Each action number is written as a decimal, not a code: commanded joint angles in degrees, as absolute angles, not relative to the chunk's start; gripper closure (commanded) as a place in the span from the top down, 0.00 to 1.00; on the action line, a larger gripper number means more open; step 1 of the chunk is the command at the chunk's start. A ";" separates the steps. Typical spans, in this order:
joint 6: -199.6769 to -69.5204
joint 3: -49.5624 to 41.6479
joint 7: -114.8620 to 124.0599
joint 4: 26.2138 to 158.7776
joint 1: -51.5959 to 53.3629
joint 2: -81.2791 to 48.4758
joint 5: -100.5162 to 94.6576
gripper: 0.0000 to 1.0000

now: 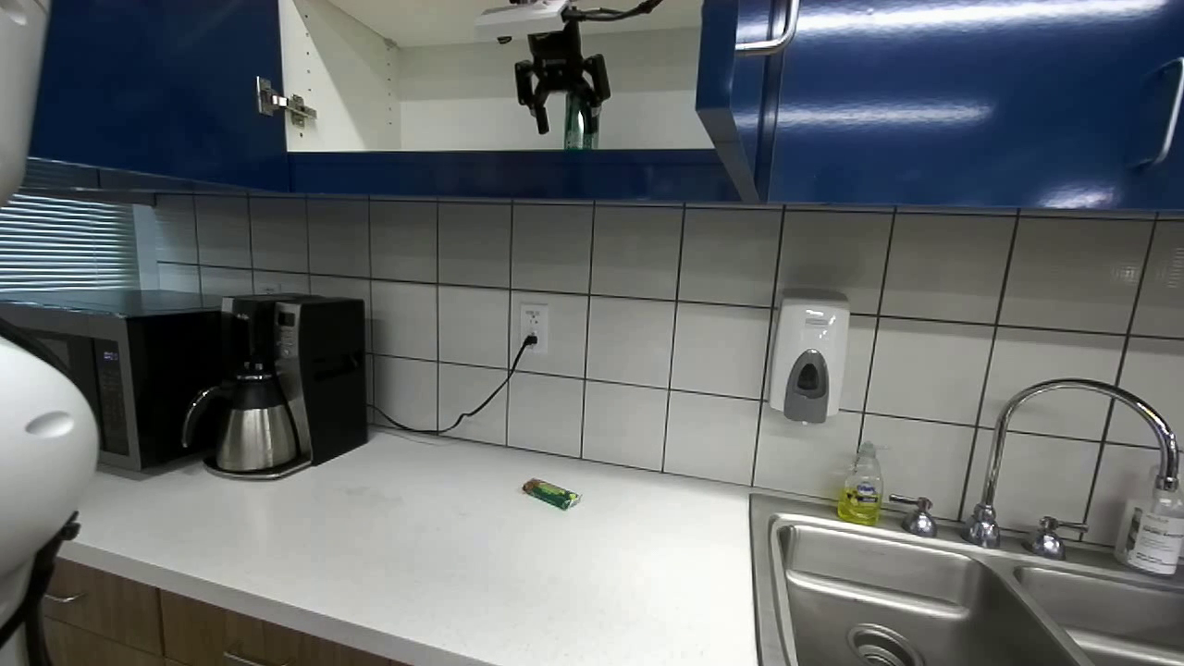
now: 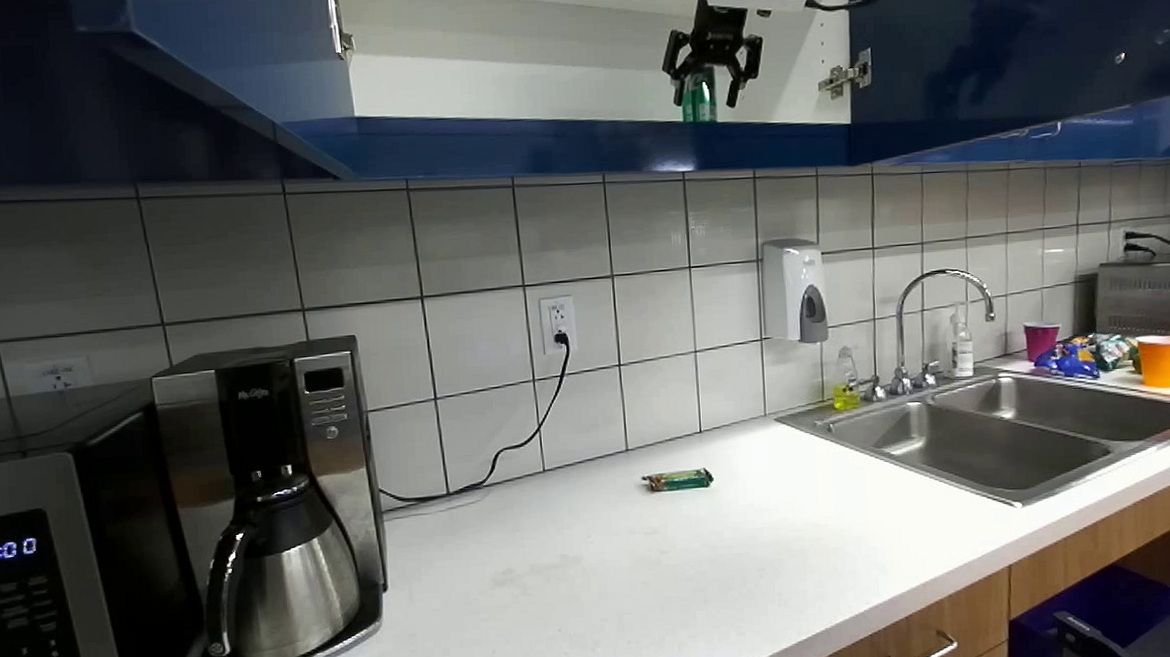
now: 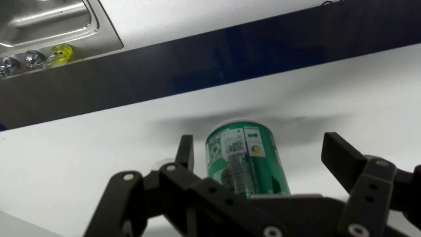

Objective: Remove the can from the cupboard

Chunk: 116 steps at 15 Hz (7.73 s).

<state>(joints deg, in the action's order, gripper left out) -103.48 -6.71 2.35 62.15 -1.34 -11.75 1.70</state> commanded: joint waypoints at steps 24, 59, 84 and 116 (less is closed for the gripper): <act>-105.32 -6.92 2.61 51.54 -1.34 -19.30 1.33 0.58; -101.09 -6.40 3.30 53.87 2.60 -11.60 1.06 0.38; -103.41 -2.54 2.62 105.09 4.49 20.93 7.22 0.38; -123.97 -2.92 -2.83 130.58 4.02 12.19 12.91 0.38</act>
